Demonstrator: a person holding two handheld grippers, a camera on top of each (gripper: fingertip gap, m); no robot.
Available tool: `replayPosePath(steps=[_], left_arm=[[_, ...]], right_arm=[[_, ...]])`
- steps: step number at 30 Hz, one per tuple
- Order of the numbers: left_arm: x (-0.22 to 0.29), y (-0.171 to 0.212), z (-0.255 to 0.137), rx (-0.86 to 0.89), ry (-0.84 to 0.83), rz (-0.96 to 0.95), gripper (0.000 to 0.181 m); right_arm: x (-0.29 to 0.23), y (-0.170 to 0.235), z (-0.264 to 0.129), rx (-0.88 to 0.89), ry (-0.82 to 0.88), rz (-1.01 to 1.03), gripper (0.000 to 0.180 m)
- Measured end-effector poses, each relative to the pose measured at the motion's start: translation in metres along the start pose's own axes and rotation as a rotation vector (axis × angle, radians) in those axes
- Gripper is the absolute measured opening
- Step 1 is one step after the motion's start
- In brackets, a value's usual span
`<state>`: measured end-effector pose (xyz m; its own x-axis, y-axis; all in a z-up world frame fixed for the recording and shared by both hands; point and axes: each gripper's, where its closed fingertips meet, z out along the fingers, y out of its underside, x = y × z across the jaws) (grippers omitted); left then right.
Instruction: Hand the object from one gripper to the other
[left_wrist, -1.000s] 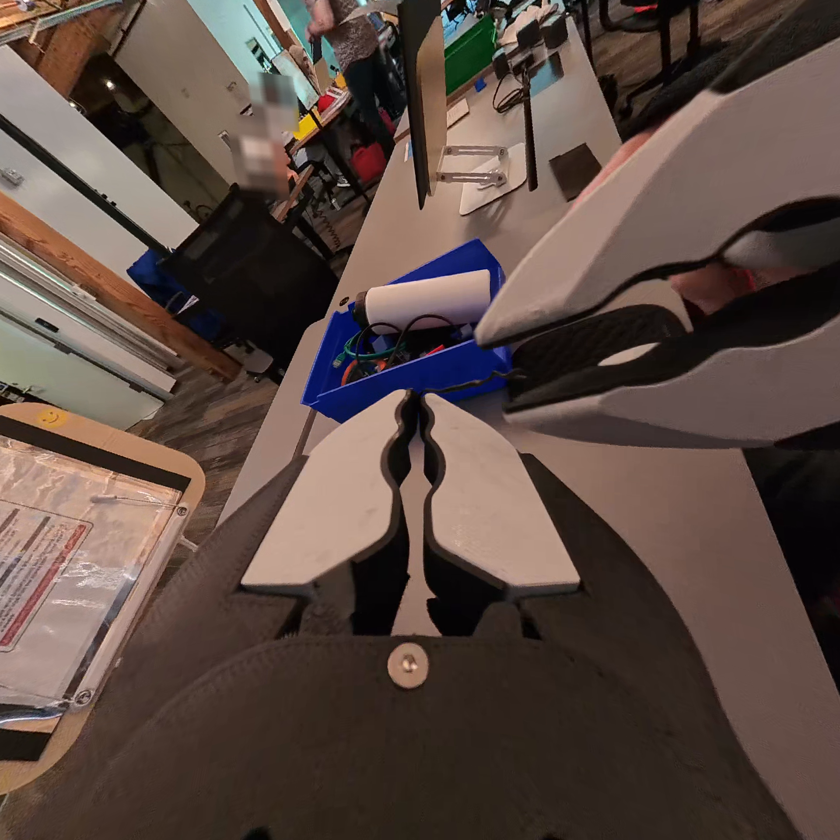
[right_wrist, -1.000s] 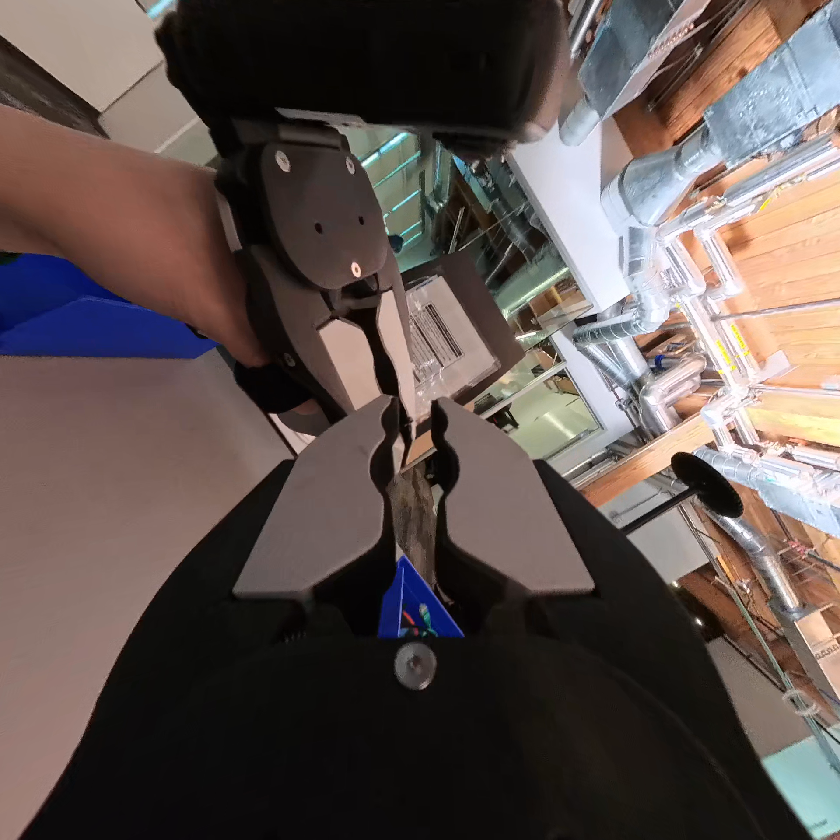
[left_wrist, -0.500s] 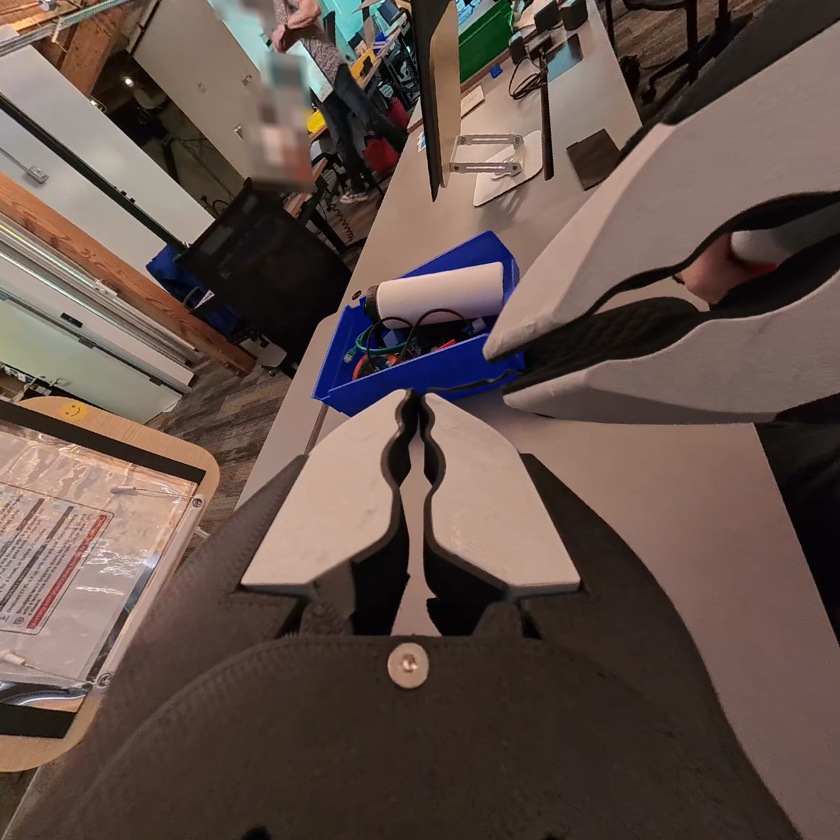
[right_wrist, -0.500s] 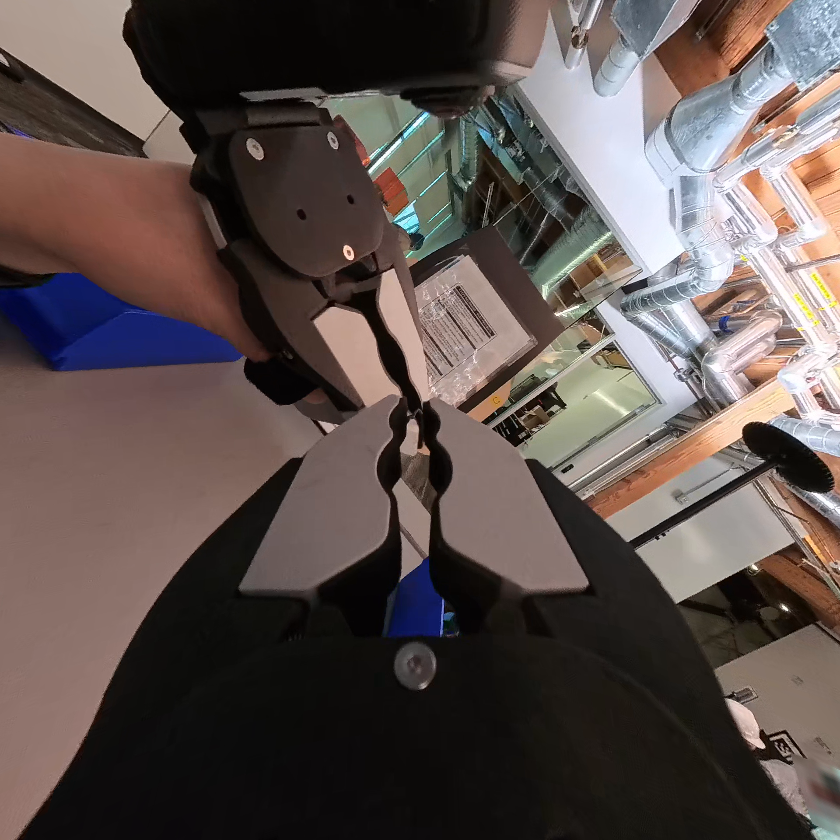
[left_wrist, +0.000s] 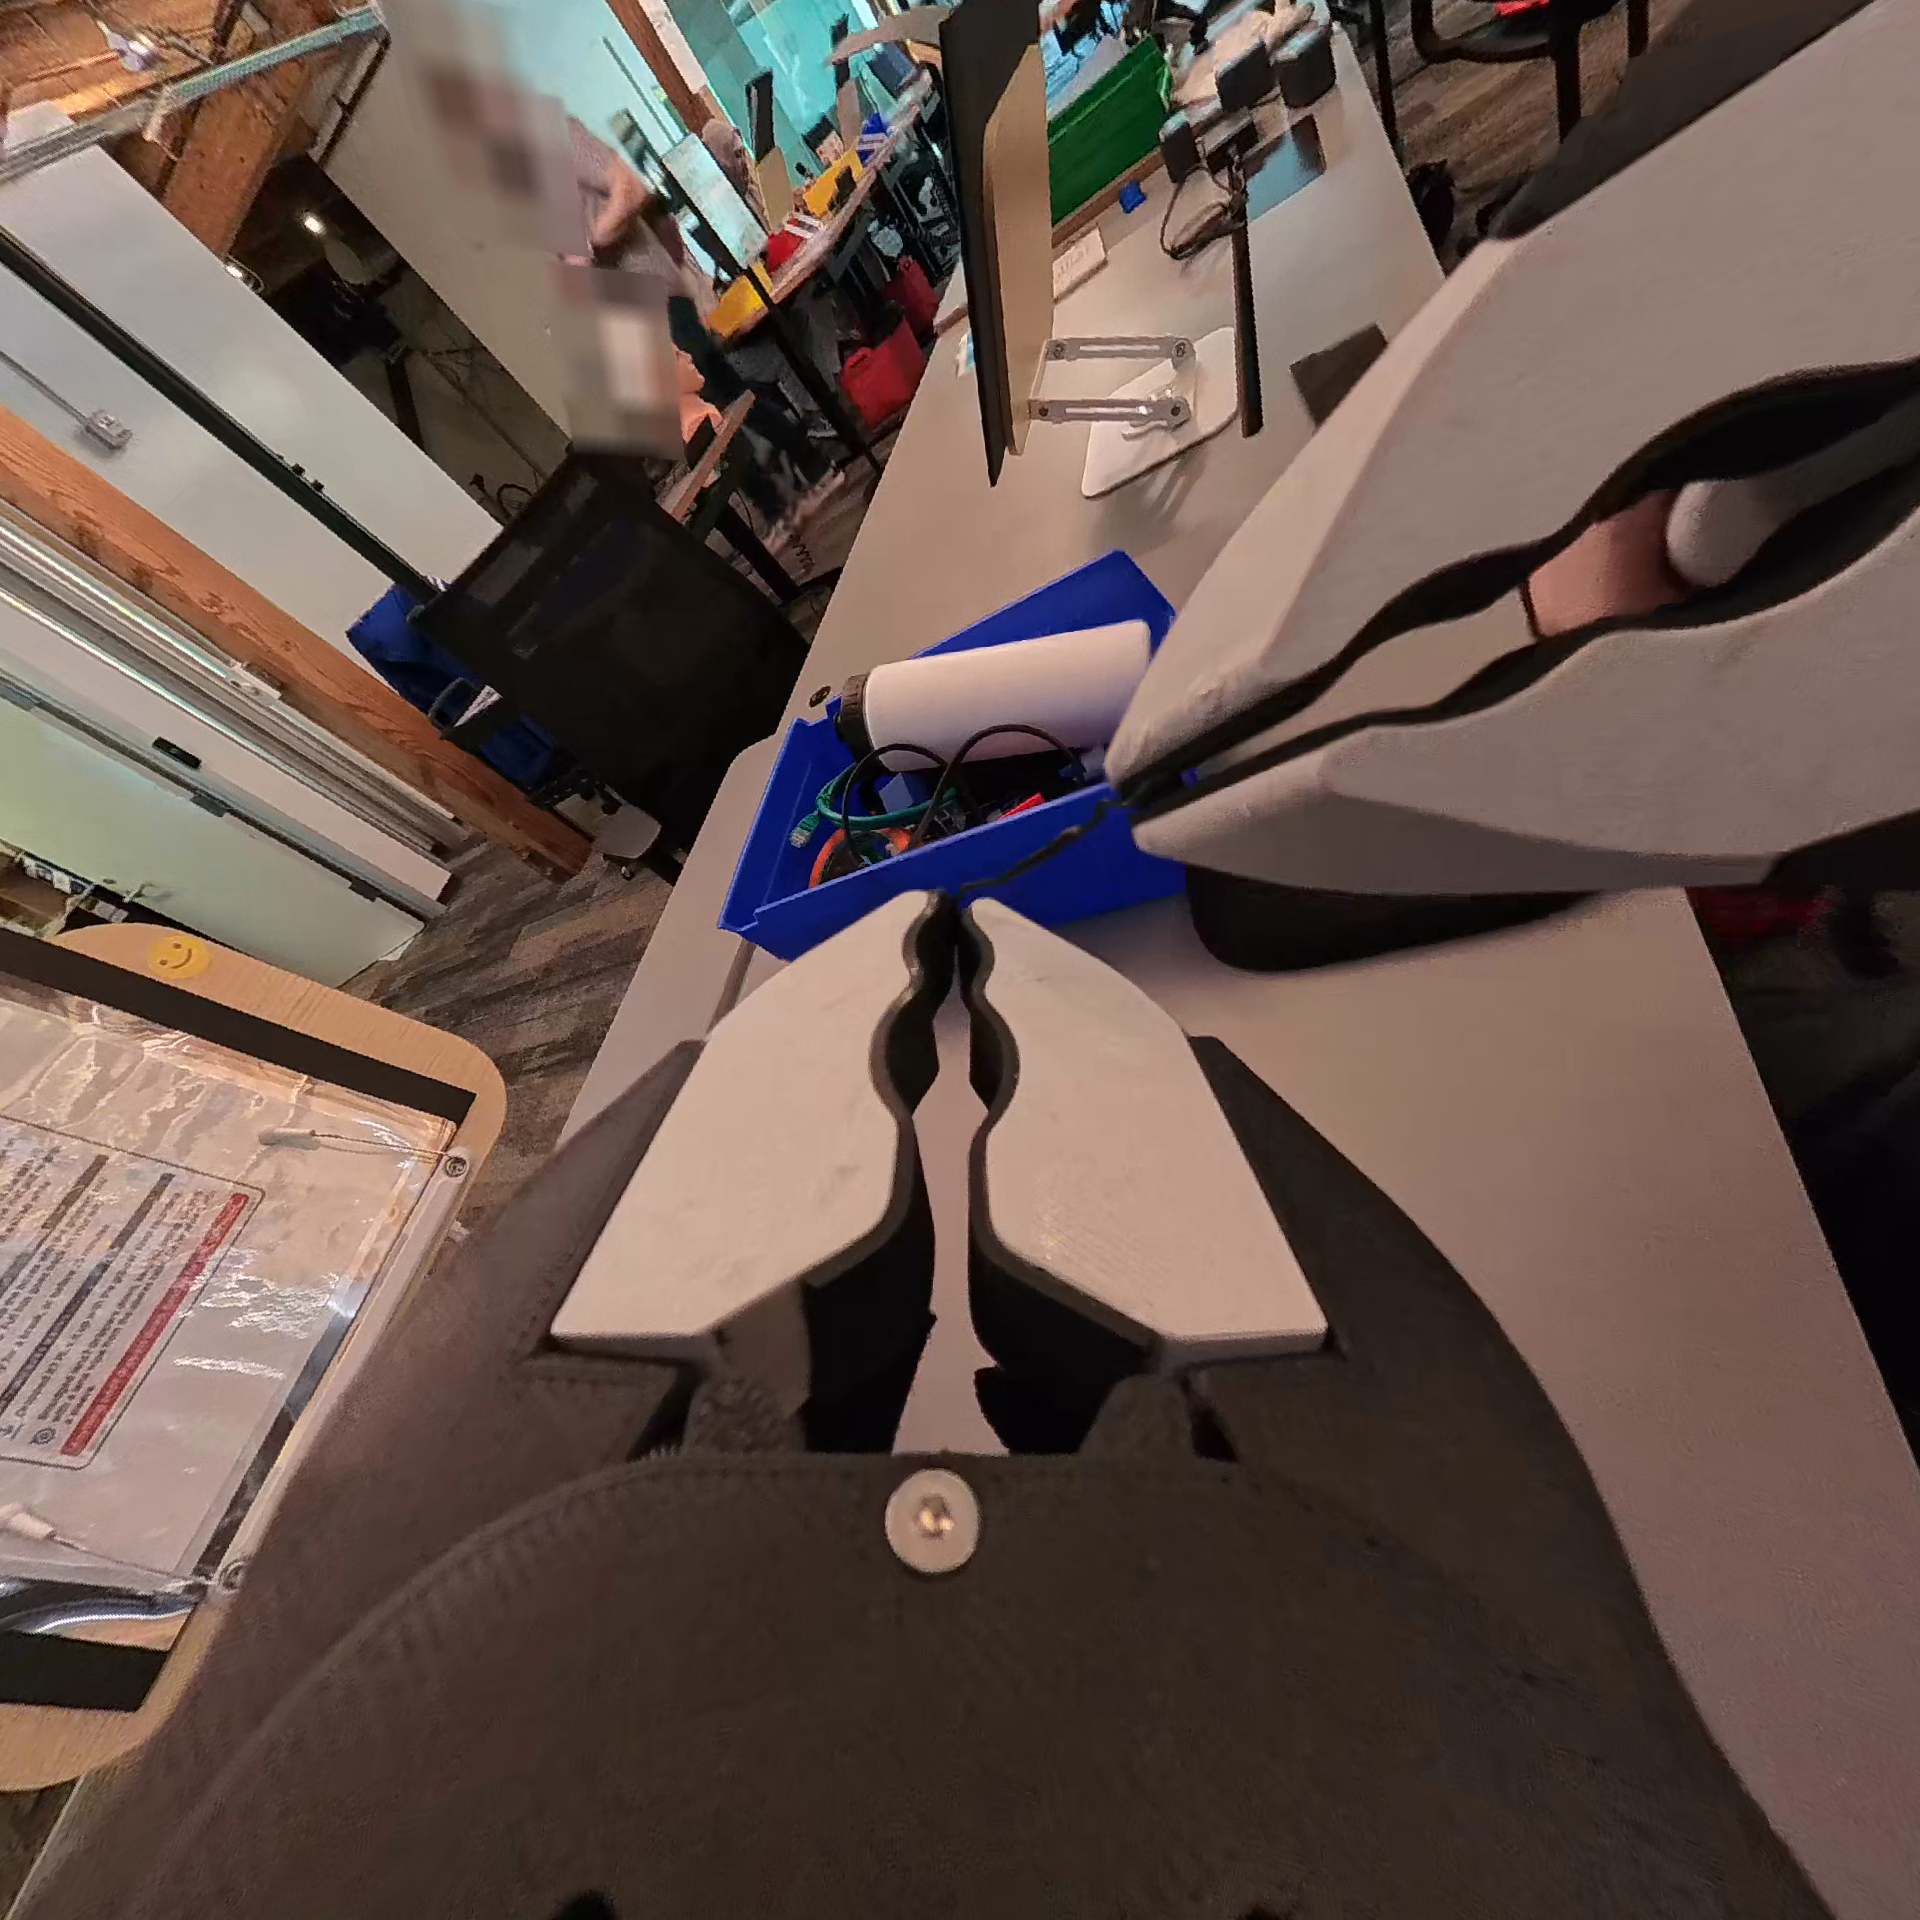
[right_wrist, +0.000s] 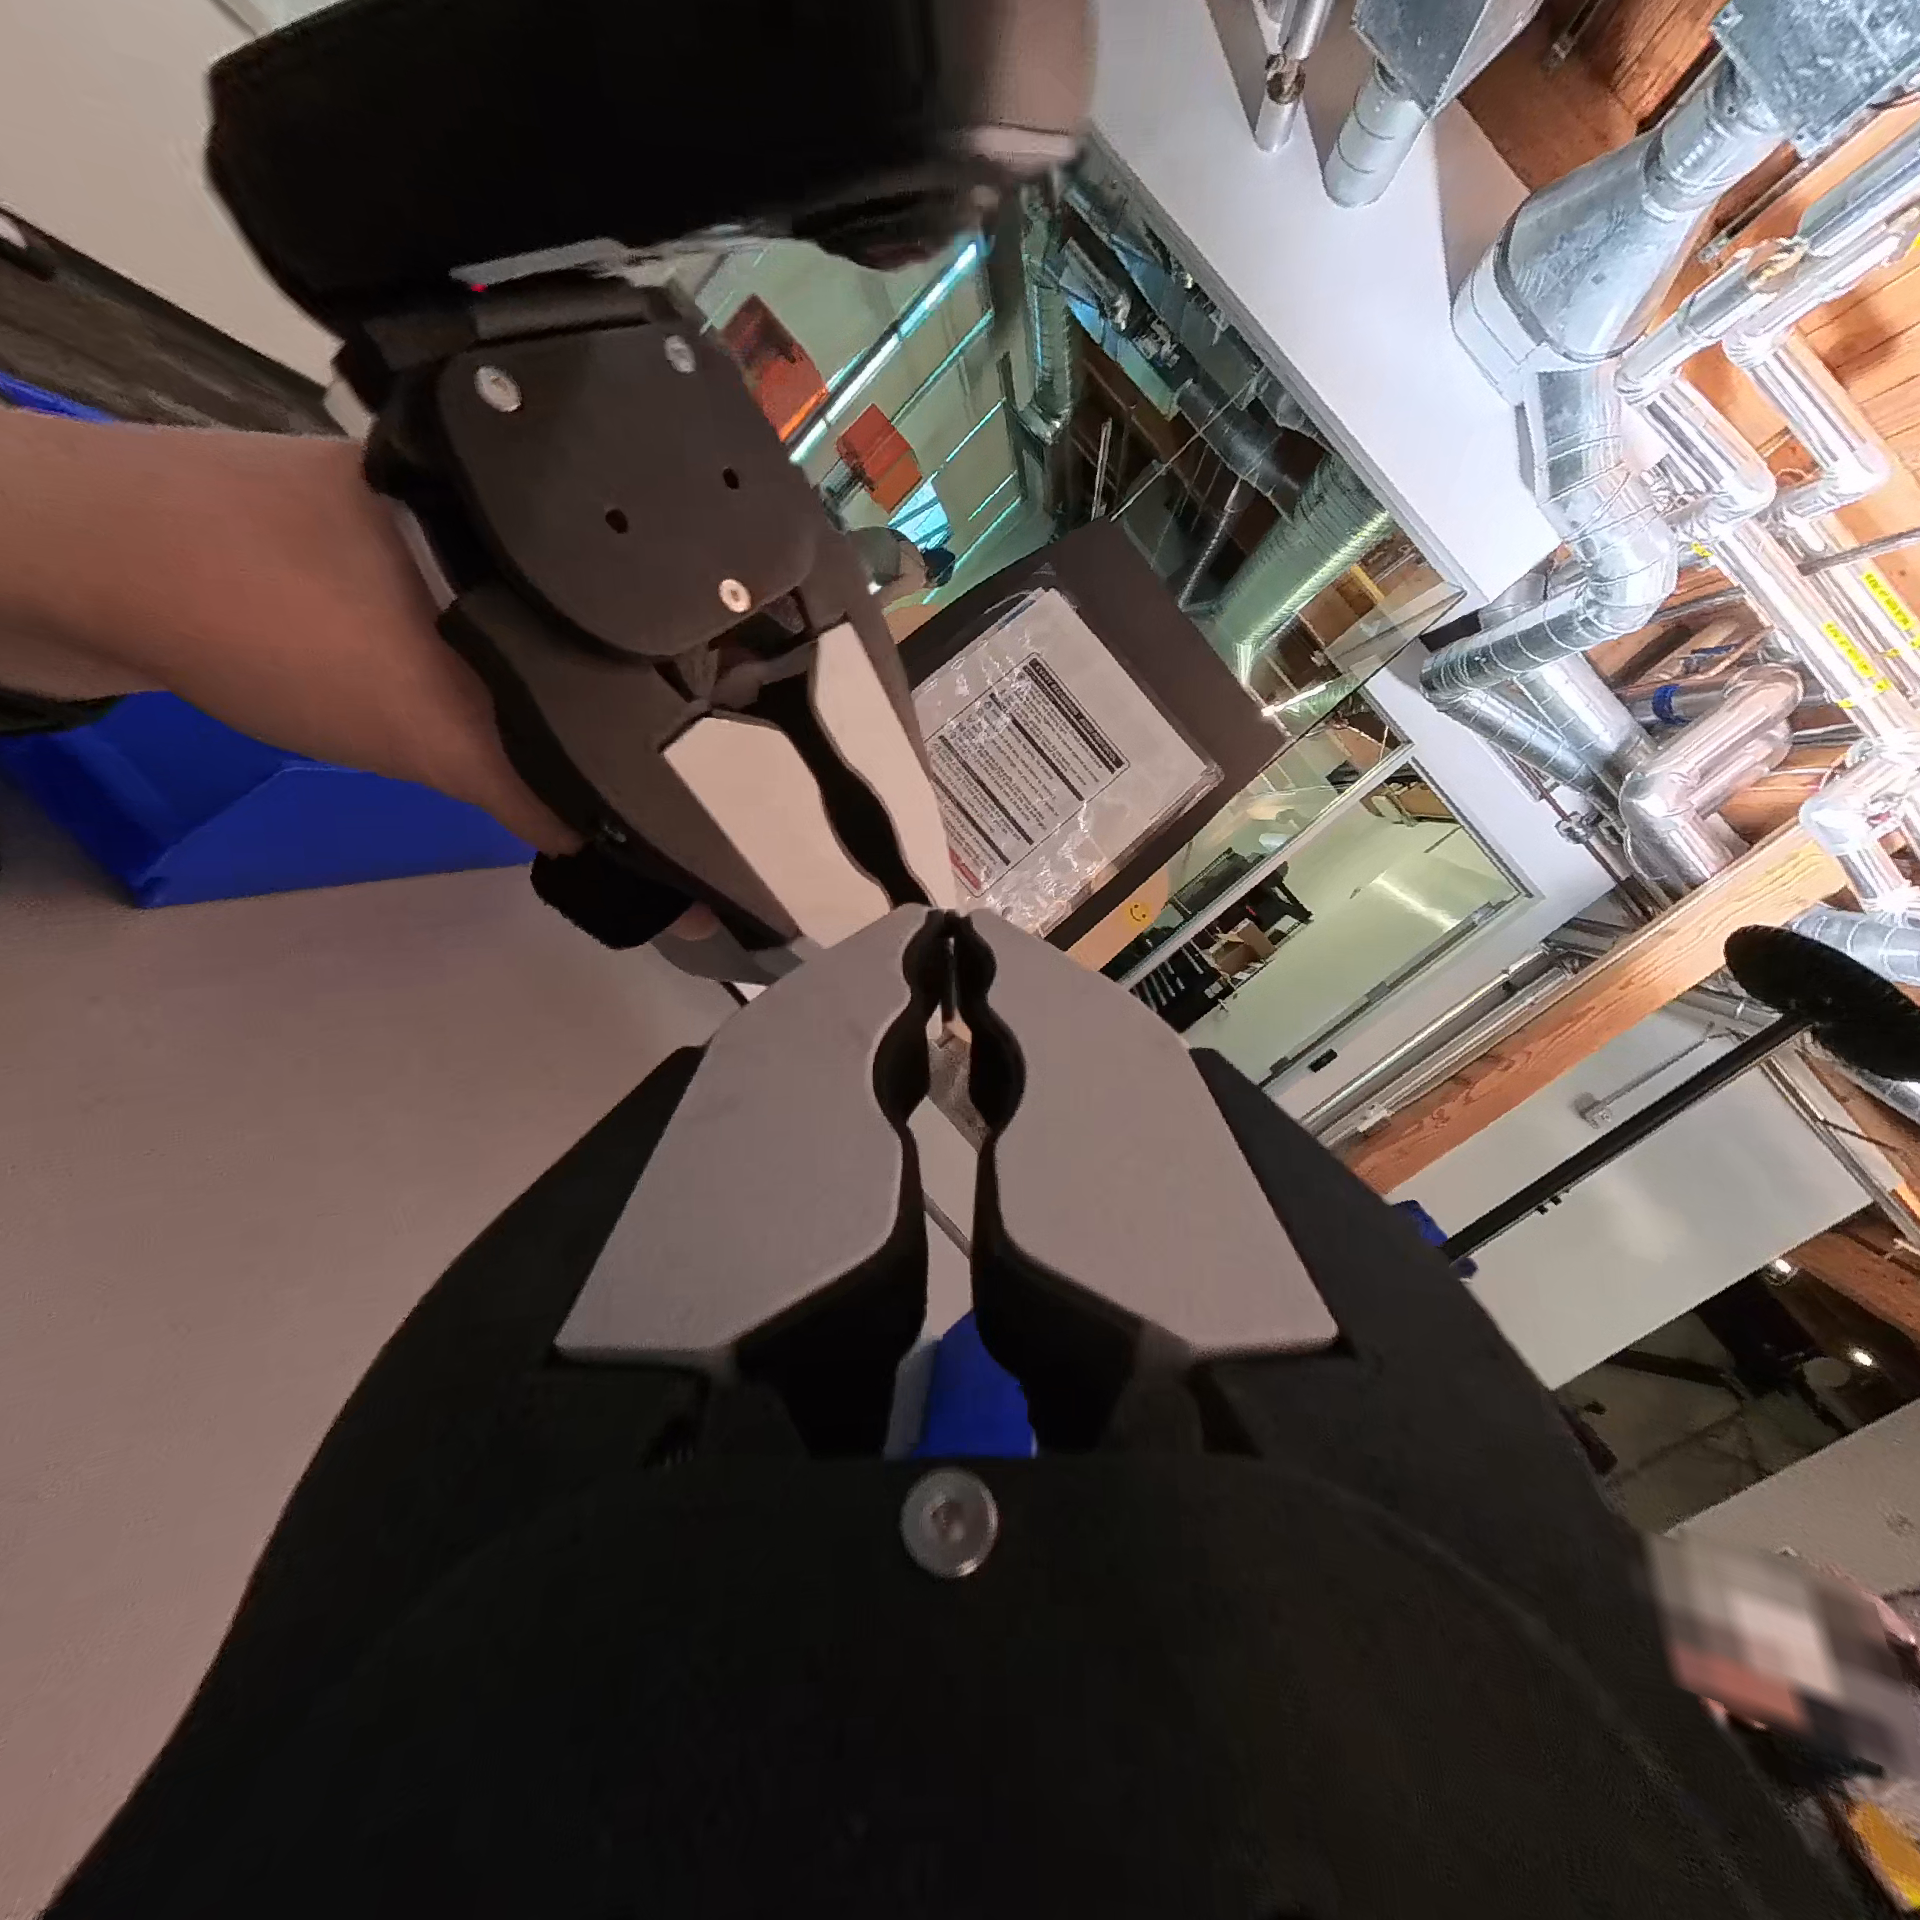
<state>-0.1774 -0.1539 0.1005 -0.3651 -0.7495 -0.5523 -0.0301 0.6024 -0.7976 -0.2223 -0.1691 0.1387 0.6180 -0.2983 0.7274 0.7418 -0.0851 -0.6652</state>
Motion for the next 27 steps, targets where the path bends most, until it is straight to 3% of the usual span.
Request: replayPosePath(steps=[3, 5, 7, 9, 10, 12, 14, 17, 21, 27], left_arm=[[-0.001, -0.010, -0.004, 0.087, -0.014, -0.079, 0.009], [0.009, -0.018, -0.007, 0.115, 0.123, -0.248, 0.038], [0.012, -0.028, -0.014, 0.168, 0.249, -0.417, 0.051], [0.005, -0.032, -0.021, 0.218, 0.270, -0.497, 0.049], [0.006, -0.035, -0.024, 0.244, 0.302, -0.510, 0.037], [0.025, -0.048, -0.033, 0.303, 0.475, -0.552, 0.013], [0.042, -0.061, -0.038, 0.356, 0.631, -0.634, 0.014], [0.043, -0.074, -0.033, 0.473, 0.636, -0.737, 0.020], [0.026, -0.080, -0.035, 0.611, 0.581, -0.887, 0.019], [0.036, -0.088, -0.046, 0.598, 0.679, -0.915, 0.025]], right_arm=[[0.015, -0.001, -0.004, 0.048, 0.032, 0.098, 0.002], [0.032, 0.003, -0.009, 0.110, 0.066, 0.219, 0.002], [0.054, 0.010, -0.016, 0.207, 0.106, 0.393, 0.002], [0.073, 0.015, -0.028, 0.362, 0.105, 0.603, 0.002], [0.081, 0.016, -0.037, 0.470, 0.094, 0.718, 0.002], [0.094, 0.022, -0.051, 0.649, 0.065, 0.931, 0.002], [0.095, 0.028, -0.054, 0.732, 0.032, 1.043, 0.002], [0.076, 0.017, -0.056, 0.821, 0.000, 0.974, 0.002], [0.045, -0.010, -0.056, 0.856, 0.011, 0.680, 0.002], [0.025, -0.021, -0.048, 0.821, 0.007, 0.494, 0.002]])
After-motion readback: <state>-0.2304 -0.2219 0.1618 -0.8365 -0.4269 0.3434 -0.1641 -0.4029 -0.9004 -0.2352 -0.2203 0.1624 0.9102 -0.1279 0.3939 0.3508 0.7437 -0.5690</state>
